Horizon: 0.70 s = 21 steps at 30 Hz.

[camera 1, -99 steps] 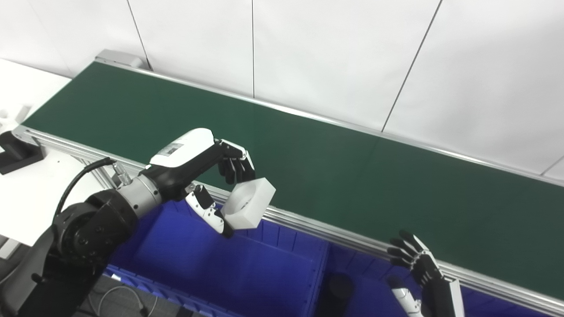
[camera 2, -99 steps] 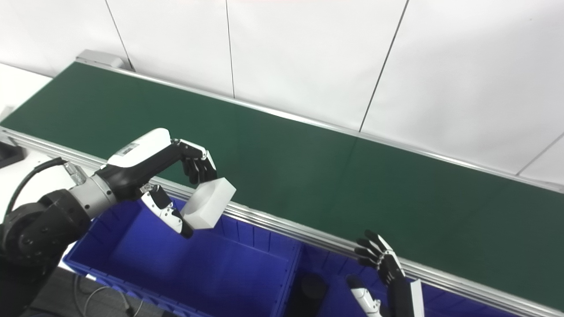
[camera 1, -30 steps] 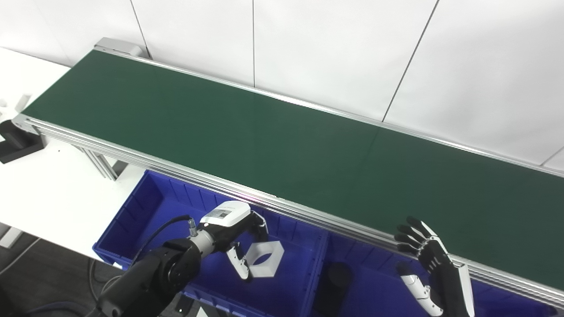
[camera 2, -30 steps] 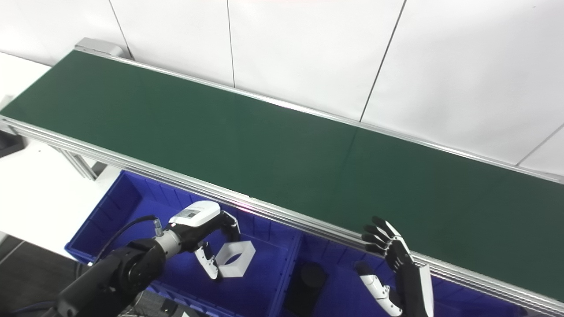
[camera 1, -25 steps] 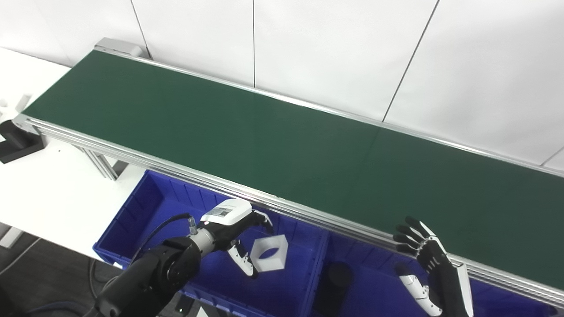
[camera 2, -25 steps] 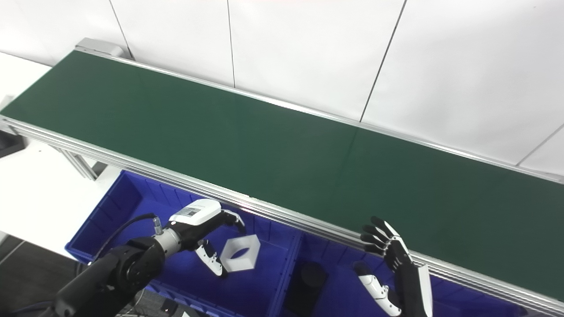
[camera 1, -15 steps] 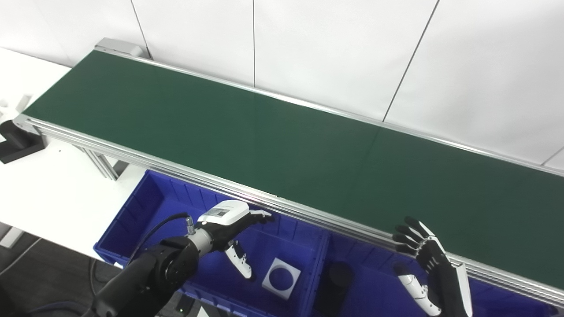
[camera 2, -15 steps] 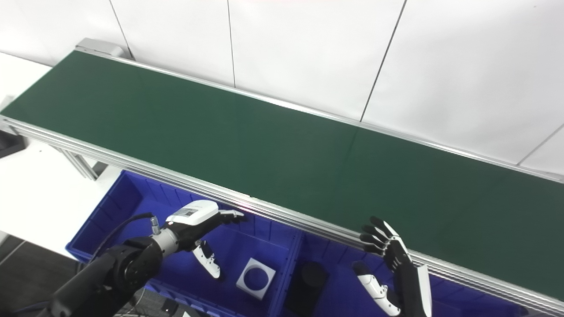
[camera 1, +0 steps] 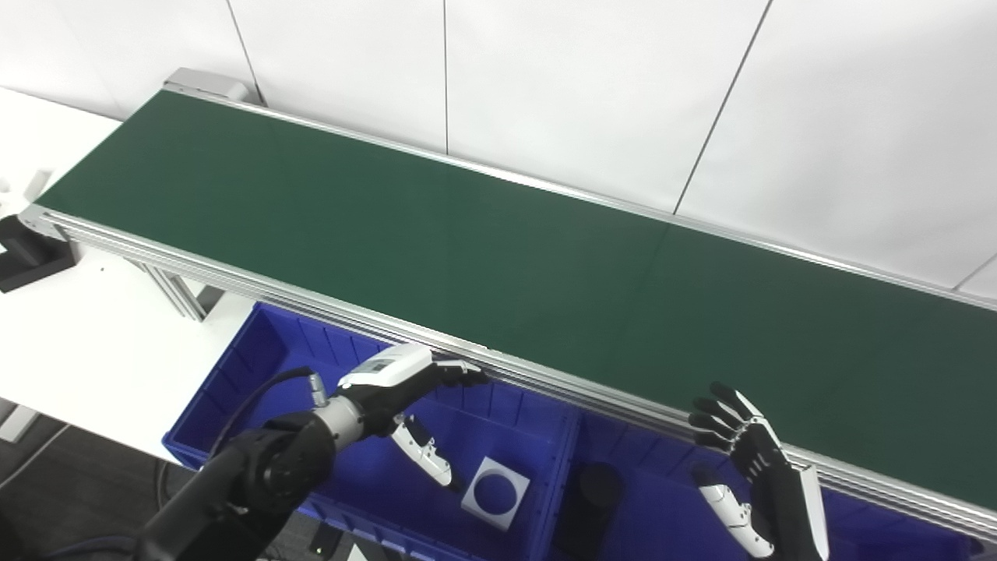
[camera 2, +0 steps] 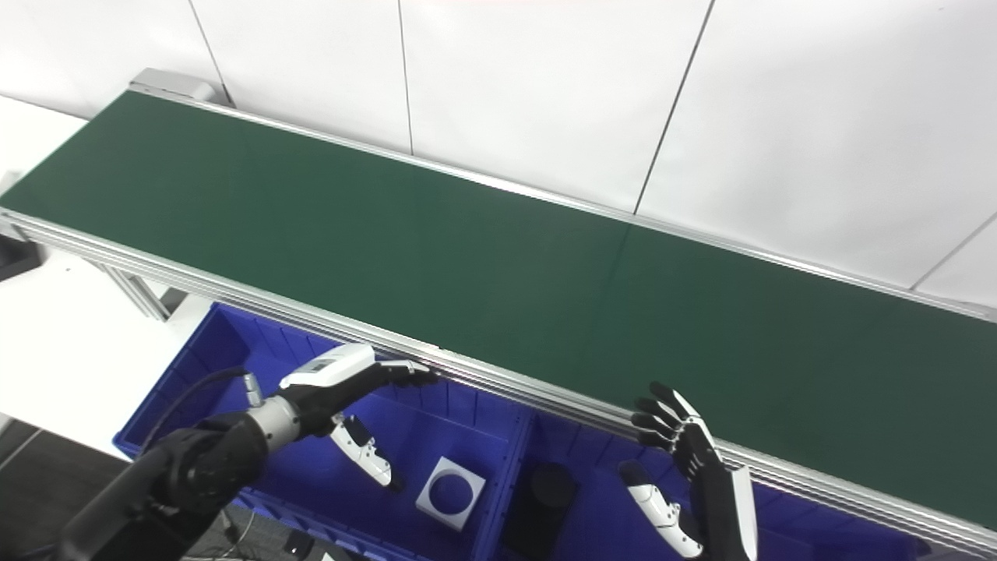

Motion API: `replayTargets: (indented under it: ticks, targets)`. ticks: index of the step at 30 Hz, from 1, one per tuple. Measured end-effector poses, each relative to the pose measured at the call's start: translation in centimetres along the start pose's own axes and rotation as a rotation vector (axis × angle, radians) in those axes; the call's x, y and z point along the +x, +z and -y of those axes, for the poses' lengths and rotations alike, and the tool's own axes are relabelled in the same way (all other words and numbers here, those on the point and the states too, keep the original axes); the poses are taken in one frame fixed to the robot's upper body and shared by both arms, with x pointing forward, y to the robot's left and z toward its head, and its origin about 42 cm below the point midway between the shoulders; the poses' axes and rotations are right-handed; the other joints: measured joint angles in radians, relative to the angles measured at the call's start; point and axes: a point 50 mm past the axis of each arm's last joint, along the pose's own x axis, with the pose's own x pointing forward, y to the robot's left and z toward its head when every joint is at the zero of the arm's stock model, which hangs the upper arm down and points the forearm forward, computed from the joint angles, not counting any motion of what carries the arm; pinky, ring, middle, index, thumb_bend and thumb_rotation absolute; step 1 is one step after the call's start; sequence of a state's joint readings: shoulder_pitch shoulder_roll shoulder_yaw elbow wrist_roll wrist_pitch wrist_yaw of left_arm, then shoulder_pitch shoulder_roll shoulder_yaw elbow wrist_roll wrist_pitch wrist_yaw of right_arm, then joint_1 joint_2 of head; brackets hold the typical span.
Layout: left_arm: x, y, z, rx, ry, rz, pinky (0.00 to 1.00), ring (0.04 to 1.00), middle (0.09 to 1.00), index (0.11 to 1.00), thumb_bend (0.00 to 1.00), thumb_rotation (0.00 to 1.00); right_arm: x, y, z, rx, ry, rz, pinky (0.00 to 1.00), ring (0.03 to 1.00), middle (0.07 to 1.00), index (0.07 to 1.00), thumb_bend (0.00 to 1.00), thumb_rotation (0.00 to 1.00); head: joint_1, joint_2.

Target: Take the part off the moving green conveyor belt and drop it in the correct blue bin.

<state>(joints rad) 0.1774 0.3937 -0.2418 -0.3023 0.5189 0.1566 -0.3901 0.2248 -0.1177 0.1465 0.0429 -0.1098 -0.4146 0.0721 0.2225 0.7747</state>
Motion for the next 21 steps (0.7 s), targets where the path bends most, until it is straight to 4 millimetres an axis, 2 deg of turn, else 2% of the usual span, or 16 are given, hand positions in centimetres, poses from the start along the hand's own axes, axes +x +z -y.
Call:
replayTargets:
  ticks: [1,4,9,12,18,19,21]
  targets:
    - [-0.3,0.3,0.0,-0.036,0.012,0.026,0.69,0.775,0.798,0.795,0.89,0.57,0.0,-0.1,0.0,-0.002,0.002,-0.002,0.65,0.722,0.777,0.835,0.66,0.63,-0.005,-0.005]
    - [-0.9,1.5,0.0,-0.151,0.059,0.103,0.68,0.77,0.794,0.788,0.87,0.6,-0.1,-0.3,-0.3,-0.001,0.006,-0.012,0.65,0.723,0.778,0.834,0.66,0.63,-0.018,-0.014]
    - [-1.4,2.3,-0.1,-0.272,0.081,0.171,0.62,0.697,0.733,0.756,0.89,0.68,-0.1,-0.3,-0.9,0.002,0.017,-0.014,0.65,0.725,0.78,0.833,0.64,0.6,-0.049,-0.041]
    - [-1.6,2.6,-0.5,-0.325,0.112,0.218,0.61,0.673,0.715,0.741,0.89,0.68,-0.3,-0.5,-1.0,0.003,0.017,-0.024,0.66,0.728,0.781,0.833,0.64,0.6,-0.057,-0.054]
    - [-1.7,3.2,-1.0,-0.436,0.181,0.298,0.59,0.62,0.646,0.65,0.89,0.7,-0.3,-0.7,-1.6,0.007,0.019,-0.03,0.66,0.73,0.776,0.826,0.64,0.58,-0.09,-0.089]
    - [-1.6,3.4,-1.0,-0.455,0.196,0.308,0.59,0.619,0.644,0.648,0.89,0.7,-0.3,-0.7,-1.7,0.008,0.019,-0.031,0.66,0.73,0.776,0.826,0.64,0.57,-0.091,-0.089]
    - [-1.4,3.6,-0.7,-0.49,0.22,0.336,0.61,0.662,0.683,0.699,0.91,0.73,-0.3,-0.8,-1.9,0.01,0.021,-0.035,0.66,0.731,0.775,0.824,0.64,0.57,-0.109,-0.101]
